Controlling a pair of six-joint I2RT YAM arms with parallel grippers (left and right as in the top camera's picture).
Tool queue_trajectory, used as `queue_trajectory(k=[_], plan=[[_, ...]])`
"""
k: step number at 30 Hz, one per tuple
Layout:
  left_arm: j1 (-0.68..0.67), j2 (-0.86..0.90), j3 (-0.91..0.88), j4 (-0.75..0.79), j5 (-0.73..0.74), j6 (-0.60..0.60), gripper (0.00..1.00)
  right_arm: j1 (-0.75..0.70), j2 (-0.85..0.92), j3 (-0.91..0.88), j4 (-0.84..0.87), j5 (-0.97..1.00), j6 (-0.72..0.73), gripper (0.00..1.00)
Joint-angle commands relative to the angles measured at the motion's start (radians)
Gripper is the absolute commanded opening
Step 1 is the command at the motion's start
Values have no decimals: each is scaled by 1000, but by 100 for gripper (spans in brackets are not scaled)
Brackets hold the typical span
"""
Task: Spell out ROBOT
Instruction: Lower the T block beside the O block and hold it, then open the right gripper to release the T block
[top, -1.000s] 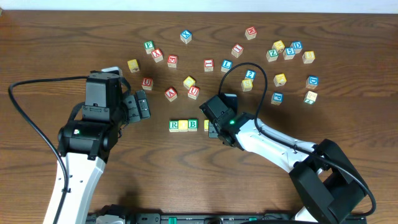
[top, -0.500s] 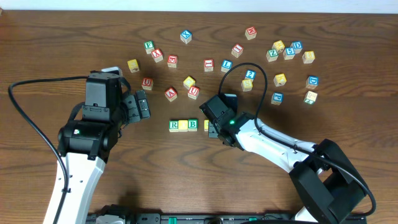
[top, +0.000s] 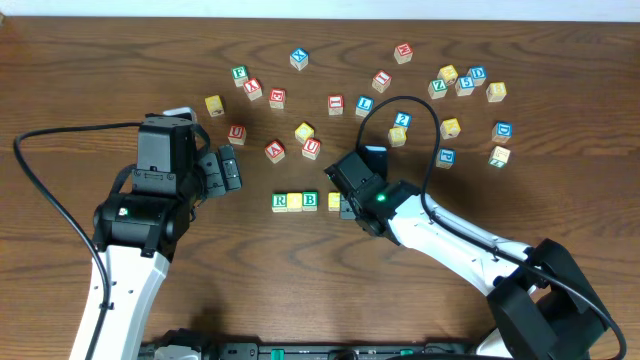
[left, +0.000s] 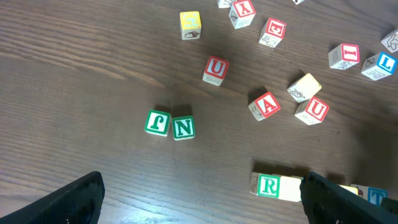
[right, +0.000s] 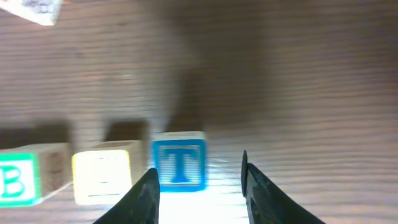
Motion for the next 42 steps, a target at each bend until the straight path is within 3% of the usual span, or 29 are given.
queue_trajectory(k=[1,5,14,27,37,42], plan=[[6,0,19,0,-2,10,98,-1,-21,13,-53,163,68,33],[6,0,19,0,-2,10,98,-19,-21,13,-116,163,158,25],[6,0,19,0,-2,9,98,-19,114,12,-57,71,166,8],[6,0,19,0,-2,10,98,-19,127,12,10,109,135,3],[6,0,19,0,-2,10,98,-16,127,12,101,-2,-35,1],[6,0,19,0,-2,10,98,-7,127,12,100,-8,-42,1]])
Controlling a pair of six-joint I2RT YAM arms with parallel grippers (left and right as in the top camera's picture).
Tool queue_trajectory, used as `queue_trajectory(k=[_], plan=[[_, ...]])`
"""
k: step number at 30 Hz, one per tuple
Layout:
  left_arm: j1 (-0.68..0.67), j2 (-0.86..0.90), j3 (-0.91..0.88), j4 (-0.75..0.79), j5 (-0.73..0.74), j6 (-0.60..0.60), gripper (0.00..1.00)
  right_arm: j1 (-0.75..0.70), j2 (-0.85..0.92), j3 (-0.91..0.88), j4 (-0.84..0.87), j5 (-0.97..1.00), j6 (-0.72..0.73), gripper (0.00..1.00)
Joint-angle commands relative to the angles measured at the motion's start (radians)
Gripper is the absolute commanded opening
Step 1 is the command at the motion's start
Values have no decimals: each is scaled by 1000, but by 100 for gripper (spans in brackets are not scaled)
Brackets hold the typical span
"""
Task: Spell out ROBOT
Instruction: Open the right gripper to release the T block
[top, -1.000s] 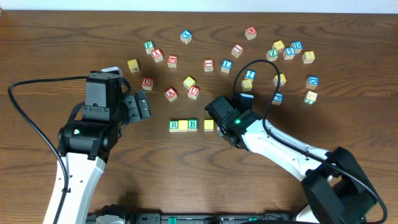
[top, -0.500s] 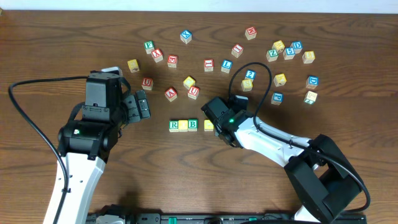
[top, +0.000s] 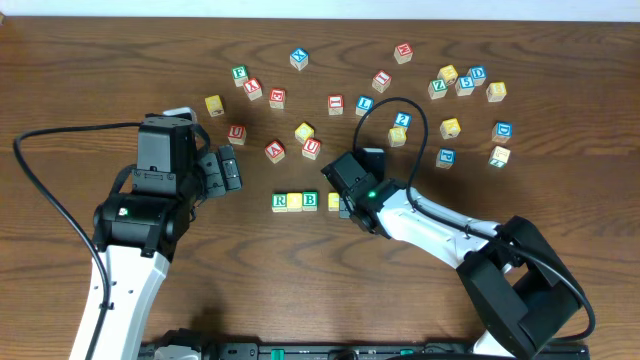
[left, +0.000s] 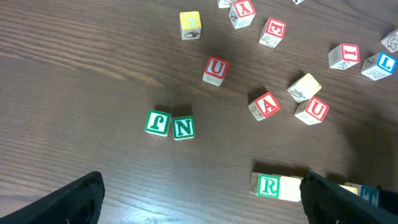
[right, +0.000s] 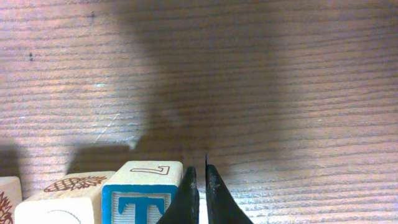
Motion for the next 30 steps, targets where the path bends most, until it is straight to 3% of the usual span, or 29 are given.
queue_trajectory(k=[1,15,30], plan=[[6,0,19,0,-2,10,98,6,8,11,2,-6,-23,1],[6,0,19,0,-2,10,98,6,8,11,20,-25,-49,1],[6,0,19,0,-2,10,98,4,8,11,112,135,-26,1]])
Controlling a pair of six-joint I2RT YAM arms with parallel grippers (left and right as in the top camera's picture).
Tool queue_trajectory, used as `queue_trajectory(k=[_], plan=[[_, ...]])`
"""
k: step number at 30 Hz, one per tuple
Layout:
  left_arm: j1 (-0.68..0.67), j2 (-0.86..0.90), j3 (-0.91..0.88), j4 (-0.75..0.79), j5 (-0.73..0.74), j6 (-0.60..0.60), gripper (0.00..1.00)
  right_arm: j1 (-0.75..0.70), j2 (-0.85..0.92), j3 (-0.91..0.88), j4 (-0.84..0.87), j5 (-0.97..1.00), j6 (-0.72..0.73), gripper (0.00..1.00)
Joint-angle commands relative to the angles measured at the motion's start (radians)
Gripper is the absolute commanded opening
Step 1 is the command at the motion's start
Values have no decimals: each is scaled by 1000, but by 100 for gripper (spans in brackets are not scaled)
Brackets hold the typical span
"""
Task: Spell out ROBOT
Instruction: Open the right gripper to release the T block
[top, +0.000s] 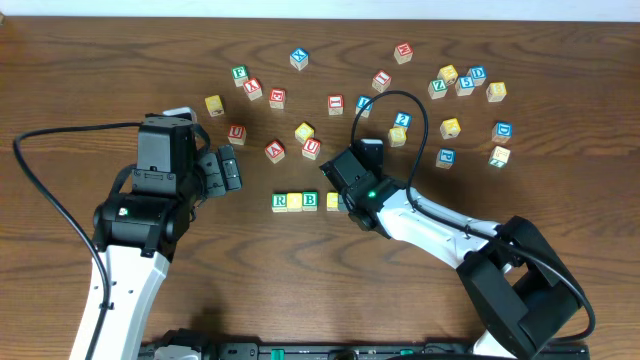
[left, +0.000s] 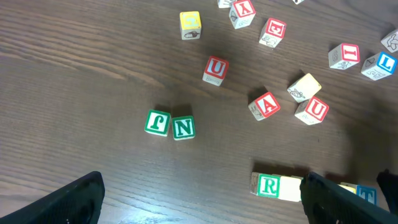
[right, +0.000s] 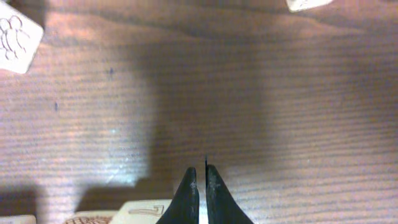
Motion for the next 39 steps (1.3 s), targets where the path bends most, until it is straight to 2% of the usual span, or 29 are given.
queue_trajectory(k=[1,11,39], plan=[[6,0,19,0,-2,10,98,4,8,11,18,42,10,1],[6,0,19,0,-2,10,98,4,8,11,39,-63,-21,1],[6,0,19,0,-2,10,98,5,8,11,55,-139,-62,1]])
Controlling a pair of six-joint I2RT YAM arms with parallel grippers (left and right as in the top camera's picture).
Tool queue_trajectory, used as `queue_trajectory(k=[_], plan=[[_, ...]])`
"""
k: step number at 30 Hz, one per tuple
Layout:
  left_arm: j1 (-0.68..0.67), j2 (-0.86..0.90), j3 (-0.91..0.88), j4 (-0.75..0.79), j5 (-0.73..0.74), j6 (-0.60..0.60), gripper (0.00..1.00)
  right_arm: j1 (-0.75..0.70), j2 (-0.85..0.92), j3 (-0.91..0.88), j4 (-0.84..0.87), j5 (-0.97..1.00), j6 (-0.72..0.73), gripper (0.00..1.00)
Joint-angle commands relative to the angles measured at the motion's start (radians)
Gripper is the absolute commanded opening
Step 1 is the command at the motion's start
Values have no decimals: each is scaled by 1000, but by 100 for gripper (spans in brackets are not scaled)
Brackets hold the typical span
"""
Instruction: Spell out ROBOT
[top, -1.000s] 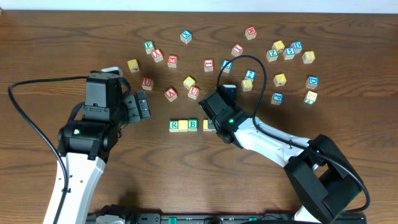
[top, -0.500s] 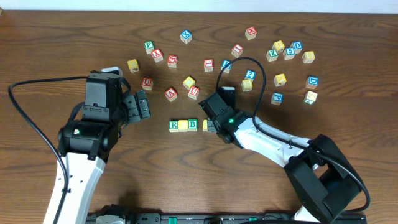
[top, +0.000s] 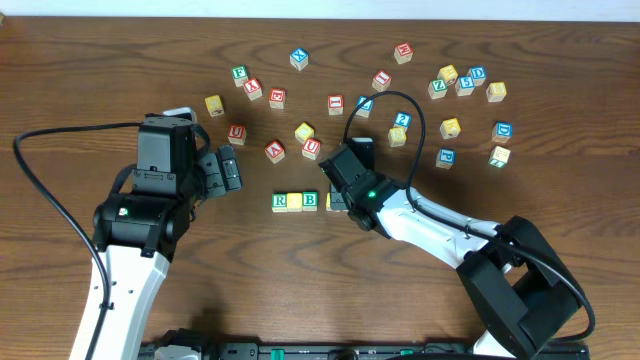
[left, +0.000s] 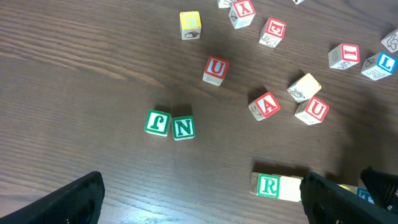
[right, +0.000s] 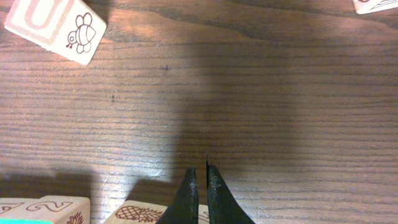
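Note:
A row of blocks lies mid-table: green R (top: 280, 202), a yellow block (top: 295, 202), green B (top: 310, 201) and a second yellow block (top: 333, 201), partly covered. My right gripper (top: 340, 193) hangs over the row's right end, shut on nothing, and it hides the blue T in the overhead view. The right wrist view has its closed fingertips (right: 200, 171) just beyond a block with a pineapple side (right: 146, 214). My left gripper (top: 228, 170) stands open to the left of the row. In its wrist view, the R (left: 268, 186) lies near its right finger (left: 336, 199).
Loose letter blocks lie scattered behind the row: a red U (top: 311, 148) with a bee side (right: 53, 25), a red A (top: 275, 151), and a cluster at the back right (top: 460, 80). Green blocks marked f and N (left: 171, 124) sit under the left arm.
My right gripper, still shut, has moved a little left and toward the far side. The T block has left its wrist view, and the U block with the bee has come in.
My right gripper stood open around the blue T at the right end of the row. Later it was shut and empty beside the T, which stayed in the row. It has since shifted left and back in two steps. The left arm has not moved.

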Motion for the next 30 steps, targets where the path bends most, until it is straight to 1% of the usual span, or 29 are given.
queue_trajectory(k=[1,19,24,30], plan=[[6,0,19,0,-2,10,98,5,8,11,-3,-13,-20,1],[6,0,19,0,-2,10,98,5,8,11,-15,-15,-20,1],[6,0,19,0,-2,10,98,4,8,11,-14,60,-19,1],[6,0,19,0,-2,10,98,4,8,11,-16,28,-20,1]])
